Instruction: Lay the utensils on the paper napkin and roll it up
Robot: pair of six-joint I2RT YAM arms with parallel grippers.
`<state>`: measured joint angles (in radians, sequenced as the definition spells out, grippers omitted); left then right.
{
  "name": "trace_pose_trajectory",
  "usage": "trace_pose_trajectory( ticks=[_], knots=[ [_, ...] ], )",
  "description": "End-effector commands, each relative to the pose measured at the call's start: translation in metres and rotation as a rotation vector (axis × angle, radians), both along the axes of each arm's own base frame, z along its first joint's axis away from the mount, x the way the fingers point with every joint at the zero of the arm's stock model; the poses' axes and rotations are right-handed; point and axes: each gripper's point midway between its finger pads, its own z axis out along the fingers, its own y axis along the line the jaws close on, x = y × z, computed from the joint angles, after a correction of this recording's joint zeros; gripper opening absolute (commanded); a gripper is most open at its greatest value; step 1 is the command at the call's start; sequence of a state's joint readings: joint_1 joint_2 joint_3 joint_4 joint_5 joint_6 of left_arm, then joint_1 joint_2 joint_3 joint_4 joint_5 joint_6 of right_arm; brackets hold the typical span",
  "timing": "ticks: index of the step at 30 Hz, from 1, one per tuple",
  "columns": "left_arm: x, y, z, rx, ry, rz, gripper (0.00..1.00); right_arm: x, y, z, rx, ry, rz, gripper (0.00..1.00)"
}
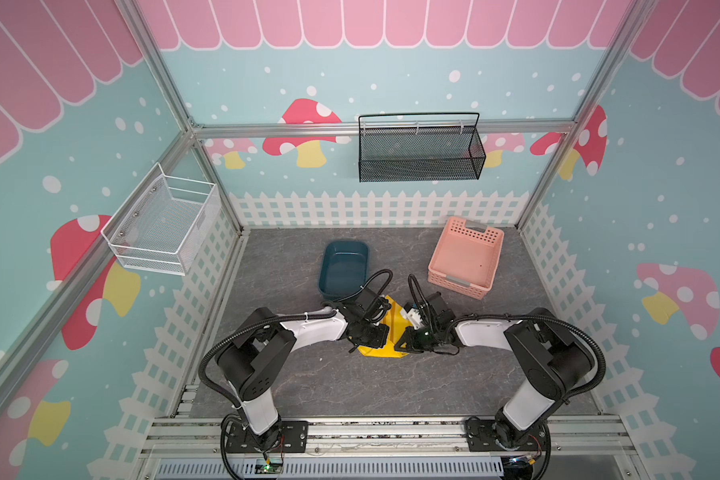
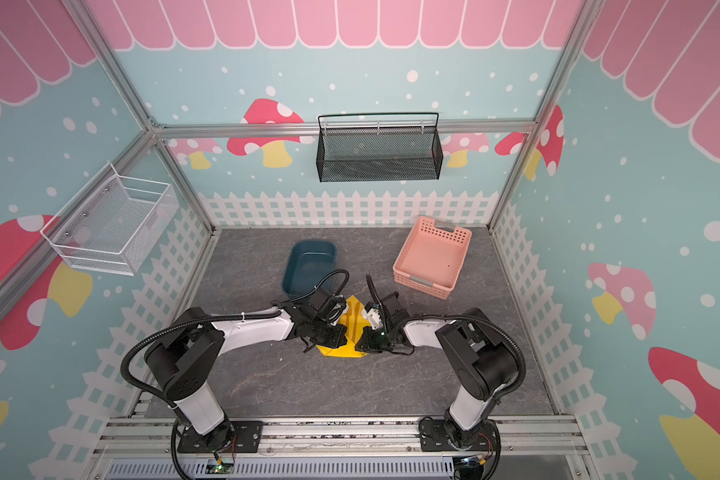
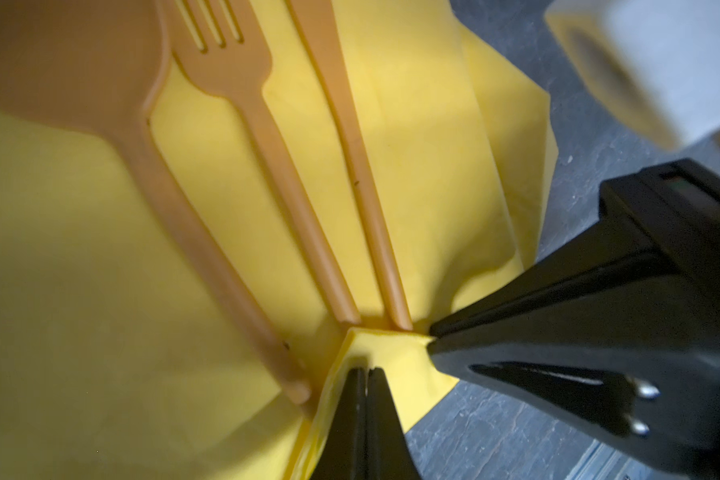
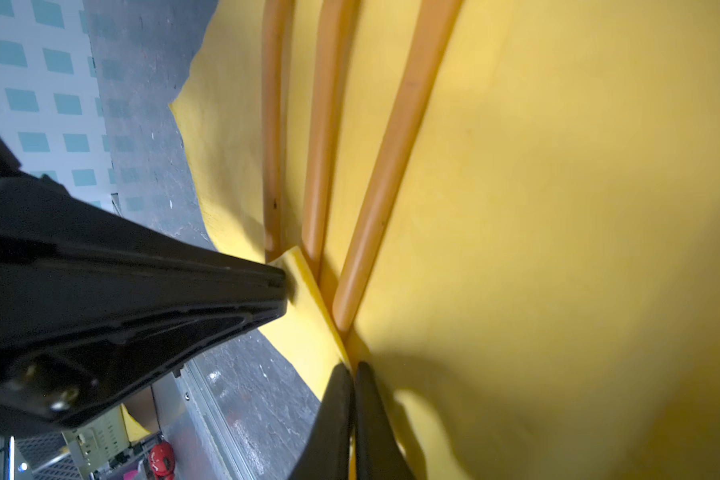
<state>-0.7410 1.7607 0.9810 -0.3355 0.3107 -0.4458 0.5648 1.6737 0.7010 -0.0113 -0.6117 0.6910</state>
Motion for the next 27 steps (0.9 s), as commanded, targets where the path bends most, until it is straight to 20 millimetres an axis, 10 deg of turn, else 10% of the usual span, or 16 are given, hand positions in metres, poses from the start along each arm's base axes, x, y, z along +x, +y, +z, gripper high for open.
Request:
trace_pose_trajectory(
  ticks=[1, 11, 27],
  knots=[
    [0.001, 0.000, -0.006, -0.005, 0.019, 0.013, 0.00, 0.000, -0.008, 0.004, -0.042, -0.011, -0.023, 0.16],
    [0.000, -0.001, -0.007, -0.009, 0.022, 0.009, 0.00, 0.009, -0.026, 0.039, -0.002, -0.070, -0.140, 0.39],
    [0.000, -0.001, -0.005, -0.012, 0.016, 0.012, 0.00, -0.017, -0.057, 0.021, 0.105, 0.063, -0.294, 0.62]
  ],
)
